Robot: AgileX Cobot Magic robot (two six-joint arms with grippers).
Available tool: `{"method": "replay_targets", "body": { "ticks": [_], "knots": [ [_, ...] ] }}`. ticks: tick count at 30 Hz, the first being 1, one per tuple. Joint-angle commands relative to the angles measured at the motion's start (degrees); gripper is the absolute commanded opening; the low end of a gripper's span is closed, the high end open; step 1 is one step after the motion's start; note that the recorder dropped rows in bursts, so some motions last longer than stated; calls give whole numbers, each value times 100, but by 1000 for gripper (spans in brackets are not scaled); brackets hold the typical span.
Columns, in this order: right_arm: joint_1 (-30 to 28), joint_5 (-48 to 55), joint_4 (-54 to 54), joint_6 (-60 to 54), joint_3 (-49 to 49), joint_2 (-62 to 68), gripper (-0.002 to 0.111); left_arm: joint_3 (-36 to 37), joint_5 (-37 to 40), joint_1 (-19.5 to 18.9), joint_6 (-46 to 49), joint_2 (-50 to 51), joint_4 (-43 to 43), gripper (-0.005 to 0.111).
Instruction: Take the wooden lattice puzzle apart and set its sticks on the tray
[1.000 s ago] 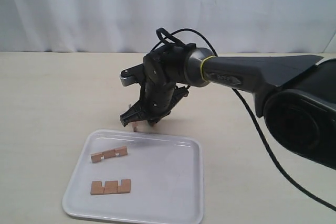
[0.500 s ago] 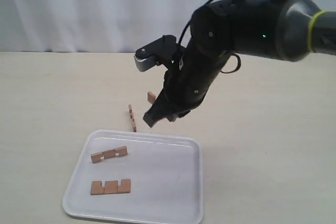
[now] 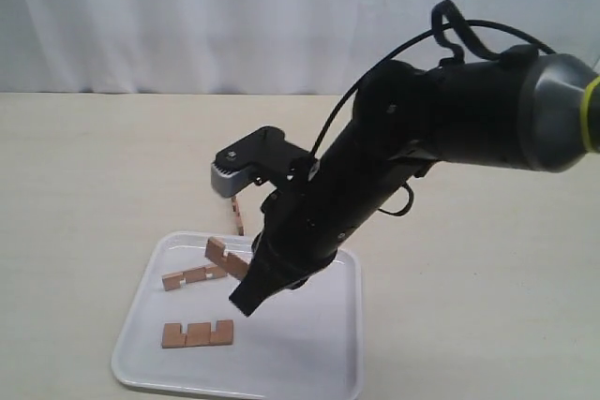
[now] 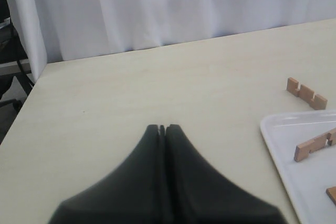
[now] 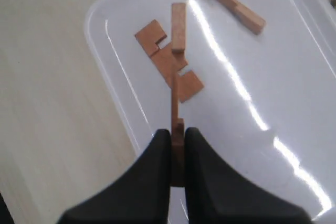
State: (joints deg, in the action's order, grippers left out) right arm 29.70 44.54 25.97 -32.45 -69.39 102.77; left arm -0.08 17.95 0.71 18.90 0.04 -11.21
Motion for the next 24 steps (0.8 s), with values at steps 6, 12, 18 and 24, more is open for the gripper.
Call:
{"method": "replay_targets", "body": {
  "ticks": [6,12,18,24],
  "knots": [
    [971,-433,-2099,973,13,128,5,8,-53,0,-46,-4,7,0],
    [1042,-567,-2474,1124,13,391,5,8,-53,0,-46,-4,7,0],
    [1042,-615,-2705,1275,-149,645,5,8,-53,0,-46,-4,7,0],
    [1042,-460,-2705,1275,-604,1073,5,8,-53,0,-46,-4,7,0]
  ]
}}
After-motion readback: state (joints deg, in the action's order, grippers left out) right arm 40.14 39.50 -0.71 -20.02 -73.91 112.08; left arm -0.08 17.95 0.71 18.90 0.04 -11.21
